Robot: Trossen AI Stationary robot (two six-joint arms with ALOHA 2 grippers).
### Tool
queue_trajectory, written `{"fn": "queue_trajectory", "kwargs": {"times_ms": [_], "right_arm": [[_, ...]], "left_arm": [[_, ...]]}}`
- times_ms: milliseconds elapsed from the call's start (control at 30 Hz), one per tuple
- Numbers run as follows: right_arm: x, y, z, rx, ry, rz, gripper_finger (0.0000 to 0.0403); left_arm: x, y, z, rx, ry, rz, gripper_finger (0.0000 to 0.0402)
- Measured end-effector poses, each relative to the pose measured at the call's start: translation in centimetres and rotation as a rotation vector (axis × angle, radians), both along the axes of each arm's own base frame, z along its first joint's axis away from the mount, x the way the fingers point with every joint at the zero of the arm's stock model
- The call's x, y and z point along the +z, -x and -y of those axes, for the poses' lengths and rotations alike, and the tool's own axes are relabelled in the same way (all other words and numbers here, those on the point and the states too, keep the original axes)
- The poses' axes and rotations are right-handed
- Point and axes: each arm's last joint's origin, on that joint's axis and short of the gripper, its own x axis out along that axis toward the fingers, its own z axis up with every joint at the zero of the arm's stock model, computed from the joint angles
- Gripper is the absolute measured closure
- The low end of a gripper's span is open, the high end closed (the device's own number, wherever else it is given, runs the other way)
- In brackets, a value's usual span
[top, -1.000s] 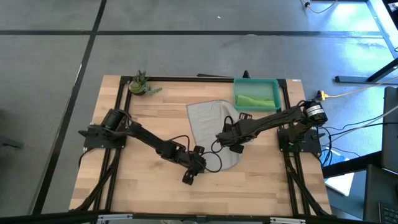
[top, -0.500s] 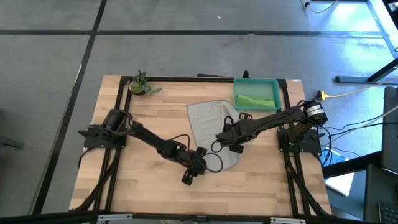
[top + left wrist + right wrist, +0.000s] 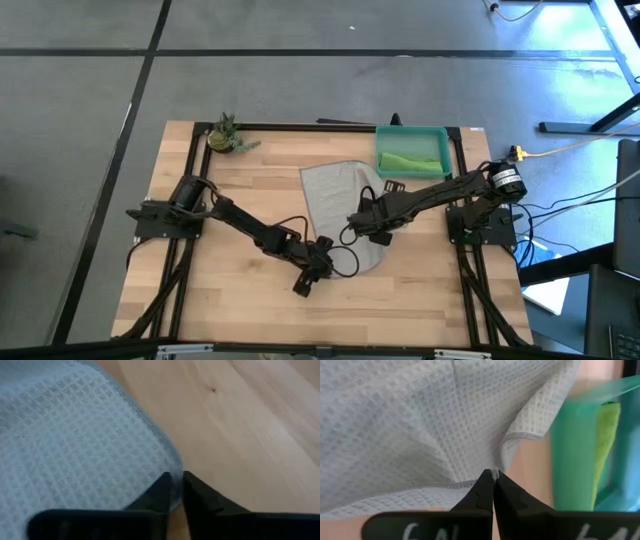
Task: Roll microfiber towels into tight, uniform cylinder then place into a basket
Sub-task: Fold the gray microfiber cloth
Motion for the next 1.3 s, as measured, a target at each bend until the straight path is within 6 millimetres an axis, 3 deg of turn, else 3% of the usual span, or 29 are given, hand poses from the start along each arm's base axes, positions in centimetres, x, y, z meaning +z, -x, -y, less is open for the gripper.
{"fn": "queue_trajectory", "kwargs": {"times_ms": [67, 267, 500, 867, 1067, 1300], "right_arm": [[0.0, 0.0, 0.1, 0.005, 0.022, 0.001, 0.04], [1.2, 0.5, 0.3, 0.012, 0.056, 0.025, 0.04], [5.8, 1.6, 0.6, 0.009, 0.09, 0.197, 0.04], [13.8, 2.3, 3.1, 0.054, 0.25, 0.416, 0.04], [17.4, 2.0, 5.8, 0.028, 0.37, 0.5, 0.04], [20.2, 1.2, 8.6, 0.079, 0.454, 0.582, 0.04]], "left_arm": [[0.0, 0.0, -0.1, -0.007, -0.015, -0.004, 0.0391], [1.9, 1.0, -1.5, 0.037, -0.127, -0.05, 0.0398], [8.2, 3.0, -4.5, 0.15, -0.198, -0.026, 0.04], [18.7, 9.5, -9.4, 0.425, -0.387, 0.154, 0.0401], [22.4, 13.1, -12.1, 0.626, -0.515, 0.243, 0.0401], [25.6, 16.1, -15.2, 0.781, -0.546, 0.33, 0.0401]]}}
